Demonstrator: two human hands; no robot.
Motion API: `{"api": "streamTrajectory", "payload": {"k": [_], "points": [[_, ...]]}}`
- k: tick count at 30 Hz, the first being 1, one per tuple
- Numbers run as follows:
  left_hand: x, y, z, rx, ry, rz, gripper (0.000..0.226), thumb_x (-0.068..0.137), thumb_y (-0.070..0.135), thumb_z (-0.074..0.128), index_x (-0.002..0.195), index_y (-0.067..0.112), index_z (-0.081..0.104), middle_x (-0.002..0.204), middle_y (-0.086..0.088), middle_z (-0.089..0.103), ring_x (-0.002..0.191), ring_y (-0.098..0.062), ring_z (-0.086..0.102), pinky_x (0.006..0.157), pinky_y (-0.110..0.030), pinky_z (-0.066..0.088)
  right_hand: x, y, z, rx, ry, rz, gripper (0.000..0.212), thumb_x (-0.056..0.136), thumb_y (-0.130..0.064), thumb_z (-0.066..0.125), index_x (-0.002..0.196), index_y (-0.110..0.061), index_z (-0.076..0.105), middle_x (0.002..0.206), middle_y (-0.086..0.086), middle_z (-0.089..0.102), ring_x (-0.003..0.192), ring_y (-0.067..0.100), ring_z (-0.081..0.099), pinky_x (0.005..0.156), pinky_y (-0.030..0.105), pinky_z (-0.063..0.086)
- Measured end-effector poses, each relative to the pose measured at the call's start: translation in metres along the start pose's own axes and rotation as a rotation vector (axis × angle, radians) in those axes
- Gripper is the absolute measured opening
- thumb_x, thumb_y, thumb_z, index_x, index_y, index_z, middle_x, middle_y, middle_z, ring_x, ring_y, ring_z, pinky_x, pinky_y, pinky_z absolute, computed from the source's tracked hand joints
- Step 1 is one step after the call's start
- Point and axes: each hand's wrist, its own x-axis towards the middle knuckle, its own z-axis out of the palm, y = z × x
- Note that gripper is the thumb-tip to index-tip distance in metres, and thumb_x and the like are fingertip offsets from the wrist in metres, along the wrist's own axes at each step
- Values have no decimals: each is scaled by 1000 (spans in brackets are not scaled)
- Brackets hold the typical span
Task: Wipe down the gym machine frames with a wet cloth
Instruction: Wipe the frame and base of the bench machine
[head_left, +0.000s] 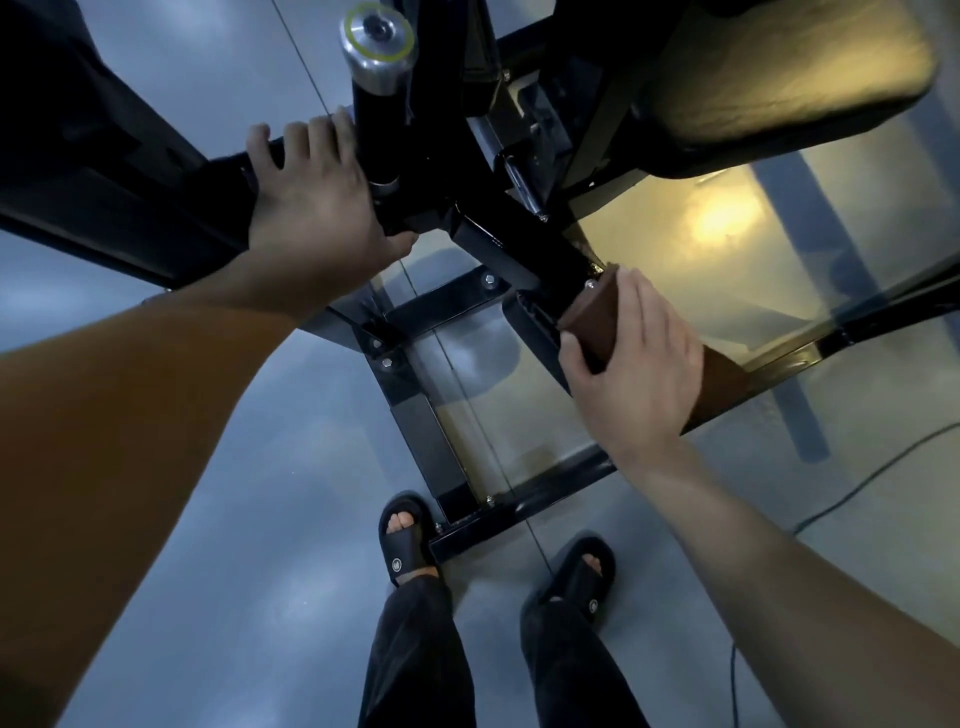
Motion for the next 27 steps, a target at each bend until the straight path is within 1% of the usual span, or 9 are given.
{"api": "streamTrajectory", "payload": {"k": [3, 7, 9, 12, 14, 16, 18, 21, 27], "points": [[0, -3, 1, 11, -1, -2, 108, 79, 79, 53, 142, -7, 33, 128, -28, 46, 120, -43, 45, 114, -62, 27, 26, -47, 10, 63, 51, -58, 75, 96, -57, 51, 159, -18, 38, 158, -1, 47, 139, 20, 48, 116, 43, 36], [1, -2, 2, 33, -19, 2, 111, 80, 82, 51, 141, -10, 34, 127, -29, 46, 120, -45, 45, 113, -63, 28, 70, -109, 18, 163, 111, -140, 74, 90, -50, 54, 154, -14, 48, 155, 2, 51, 136, 24, 51, 116, 40, 35], [1, -1, 0, 29, -19, 1, 111, 80, 81, 53, 140, -10, 35, 125, -30, 46, 120, -46, 45, 112, -64, 28, 67, -106, 17, 155, 96, -177, 75, 92, -52, 54, 156, -13, 46, 158, 3, 49, 140, 25, 49, 119, 40, 33], [-1, 0, 0, 24, -19, -7, 110, 80, 80, 55, 140, -9, 35, 126, -30, 46, 120, -45, 45, 113, -63, 27, 41, -52, 8, 86, 26, -232, 77, 97, -55, 52, 161, -17, 34, 164, 0, 39, 146, 22, 42, 121, 42, 32], [-1, 1, -1, 27, -19, -6, 109, 80, 81, 54, 140, -8, 34, 126, -30, 47, 120, -45, 46, 114, -63, 28, 24, -10, 0, 13, -51, -208, 80, 99, -59, 49, 163, -17, 27, 166, 2, 36, 146, 22, 42, 120, 43, 35], [-2, -1, -1, 21, -8, 0, 108, 81, 81, 53, 141, -7, 34, 127, -29, 47, 119, -44, 46, 114, -62, 28, 14, 9, -2, -57, -75, -180, 85, 99, -62, 50, 163, -13, 24, 166, 7, 34, 147, 23, 41, 119, 42, 37], [-1, -1, 0, 0, 11, 8, 107, 82, 80, 53, 141, -7, 35, 125, -29, 48, 118, -43, 47, 114, -62, 27, 14, 7, 3, -126, -54, -177, 88, 100, -63, 51, 163, -10, 20, 167, 10, 32, 147, 25, 41, 120, 41, 37], [-2, -1, 0, -6, 14, 6, 105, 81, 78, 55, 139, -8, 35, 122, -29, 49, 114, -43, 48, 113, -63, 28, 29, -19, 10, -124, -39, -236, 89, 100, -59, 54, 164, -10, 18, 168, 10, 29, 145, 27, 43, 120, 41, 35], [-2, 0, -2, 9, 5, 0, 107, 81, 80, 52, 140, -8, 35, 124, -28, 50, 117, -43, 49, 114, -62, 28, 69, -86, 15, 5, 19, -275, 77, 97, -46, 58, 160, -9, 33, 161, 10, 43, 135, 30, 52, 113, 43, 40]]}}
